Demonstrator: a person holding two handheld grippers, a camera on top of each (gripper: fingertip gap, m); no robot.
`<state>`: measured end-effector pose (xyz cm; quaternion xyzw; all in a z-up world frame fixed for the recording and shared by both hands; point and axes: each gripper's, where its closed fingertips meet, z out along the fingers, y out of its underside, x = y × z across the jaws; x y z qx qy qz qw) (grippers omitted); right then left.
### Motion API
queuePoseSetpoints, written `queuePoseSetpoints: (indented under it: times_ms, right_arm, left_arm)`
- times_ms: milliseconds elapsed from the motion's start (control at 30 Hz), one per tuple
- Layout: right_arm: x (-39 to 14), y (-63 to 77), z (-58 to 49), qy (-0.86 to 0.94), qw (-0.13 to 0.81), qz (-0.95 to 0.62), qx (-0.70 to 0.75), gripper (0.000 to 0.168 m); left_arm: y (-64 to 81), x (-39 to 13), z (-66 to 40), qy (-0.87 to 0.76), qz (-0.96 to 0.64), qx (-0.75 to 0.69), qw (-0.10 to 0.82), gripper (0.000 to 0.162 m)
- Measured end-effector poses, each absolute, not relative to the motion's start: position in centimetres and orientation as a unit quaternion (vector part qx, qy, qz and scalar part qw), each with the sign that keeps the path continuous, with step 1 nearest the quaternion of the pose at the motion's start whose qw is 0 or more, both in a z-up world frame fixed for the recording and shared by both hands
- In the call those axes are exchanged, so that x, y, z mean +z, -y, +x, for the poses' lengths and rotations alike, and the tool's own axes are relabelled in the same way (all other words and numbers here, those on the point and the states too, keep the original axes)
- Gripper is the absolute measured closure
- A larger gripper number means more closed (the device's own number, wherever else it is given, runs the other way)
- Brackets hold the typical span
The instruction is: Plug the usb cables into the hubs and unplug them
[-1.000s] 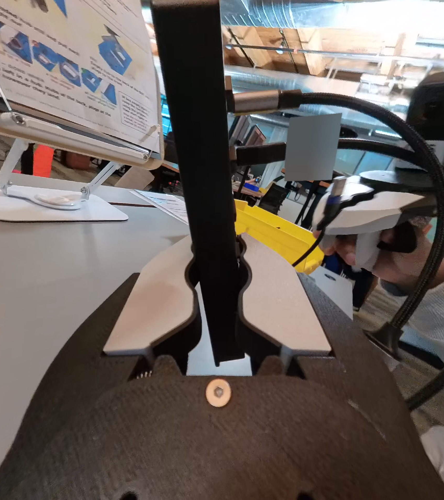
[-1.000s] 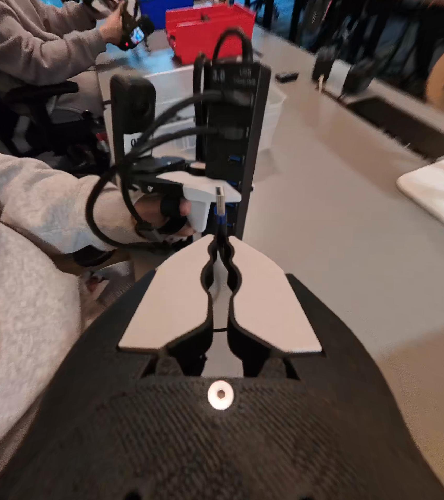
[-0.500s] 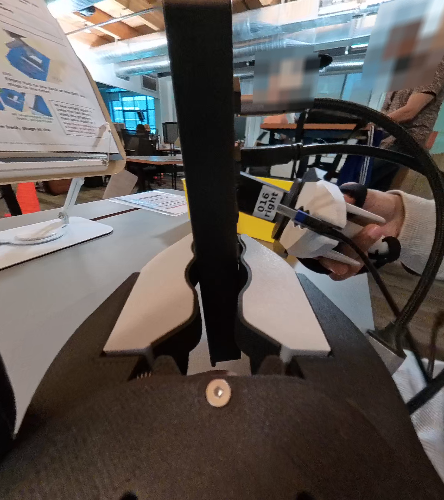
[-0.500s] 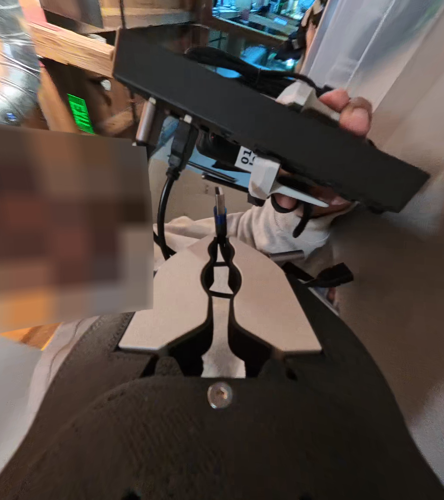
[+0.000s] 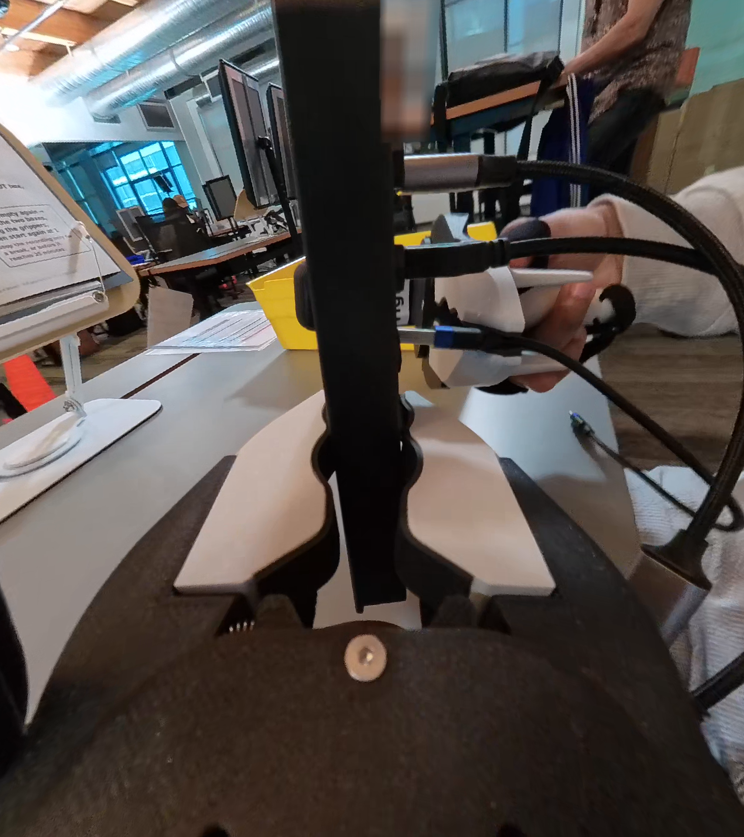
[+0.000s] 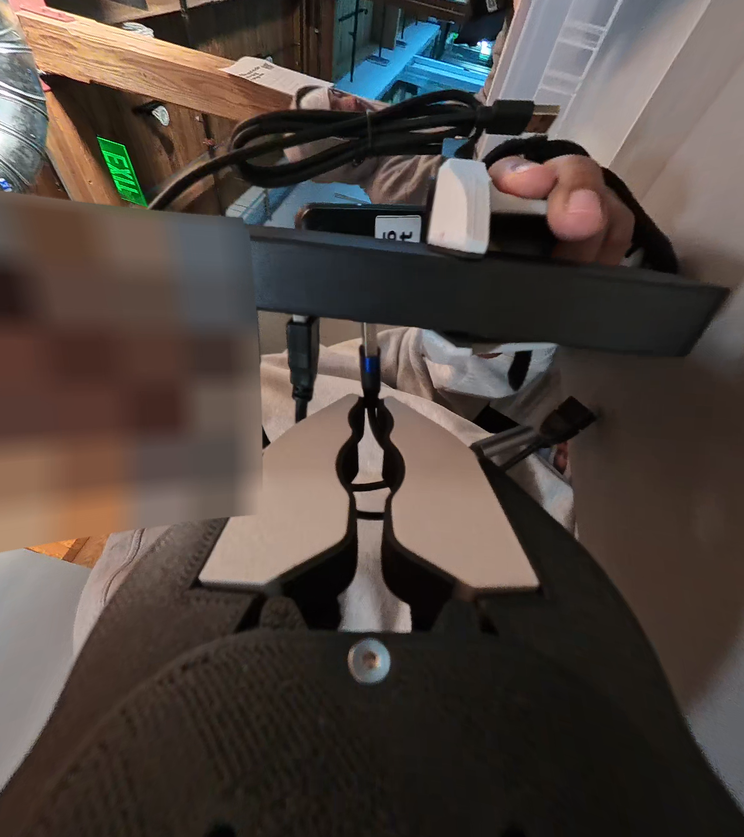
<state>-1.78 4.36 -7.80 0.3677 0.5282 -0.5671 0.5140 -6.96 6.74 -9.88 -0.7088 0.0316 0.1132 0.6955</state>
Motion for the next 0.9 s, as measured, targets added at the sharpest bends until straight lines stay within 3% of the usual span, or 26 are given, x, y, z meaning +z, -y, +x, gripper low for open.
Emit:
queuePoseSetpoints:
  times_ms: [33,900]
  right_arm:
    - [-7.9,-4.4,-1.7,-0.534,0.512,0.37,-0.563,0.163]
    - [-8.7,-5.0,-3.3,-0.538,0.449,0.4,-0.591,0.165]
  left_arm:
    - [-6.7,-10.1,-7.0,-0.041,-0.713,0.127,0.689,0.137]
    - [-6.6,-10.9,-8.0,-0.032,-0.738,0.171,0.652,0.135]
